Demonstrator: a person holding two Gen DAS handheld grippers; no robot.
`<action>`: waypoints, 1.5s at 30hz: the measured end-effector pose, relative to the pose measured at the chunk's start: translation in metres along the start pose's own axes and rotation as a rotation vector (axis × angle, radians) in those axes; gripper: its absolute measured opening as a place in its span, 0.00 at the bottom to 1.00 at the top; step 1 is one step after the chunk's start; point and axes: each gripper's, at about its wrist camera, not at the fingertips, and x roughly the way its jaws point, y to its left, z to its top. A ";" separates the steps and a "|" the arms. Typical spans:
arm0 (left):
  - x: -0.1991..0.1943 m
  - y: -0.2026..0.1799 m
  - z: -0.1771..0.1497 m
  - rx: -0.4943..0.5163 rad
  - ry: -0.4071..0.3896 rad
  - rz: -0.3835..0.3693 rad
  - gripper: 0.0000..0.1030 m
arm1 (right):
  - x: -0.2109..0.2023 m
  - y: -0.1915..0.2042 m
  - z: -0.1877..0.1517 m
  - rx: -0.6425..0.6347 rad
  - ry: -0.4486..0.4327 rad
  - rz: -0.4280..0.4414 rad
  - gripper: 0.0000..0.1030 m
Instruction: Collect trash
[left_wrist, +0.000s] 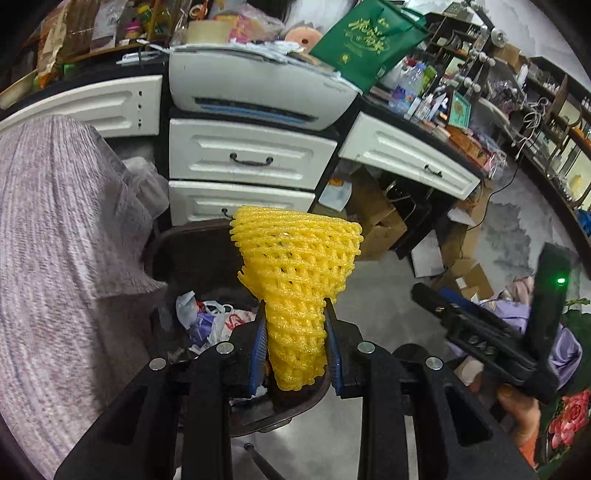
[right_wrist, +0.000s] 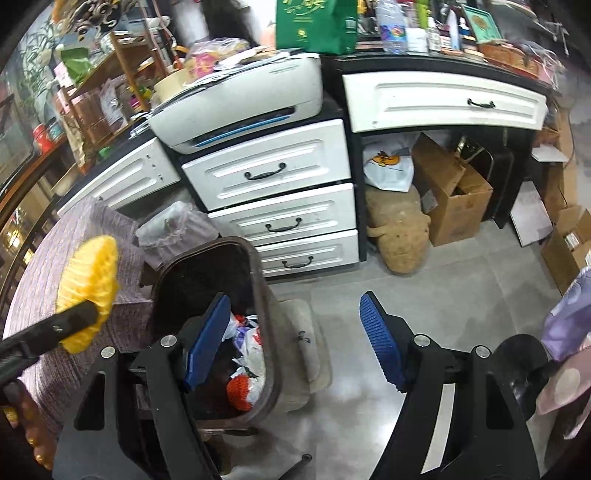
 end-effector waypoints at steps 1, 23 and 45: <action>0.007 0.000 -0.001 -0.002 0.016 0.010 0.27 | 0.001 -0.002 0.000 0.005 0.003 -0.001 0.70; 0.002 -0.025 -0.031 0.075 0.009 0.051 0.87 | -0.013 -0.014 0.007 0.072 -0.052 -0.067 0.88; -0.134 -0.006 -0.050 0.053 -0.304 0.144 0.95 | -0.056 0.073 -0.013 -0.099 -0.126 0.018 0.92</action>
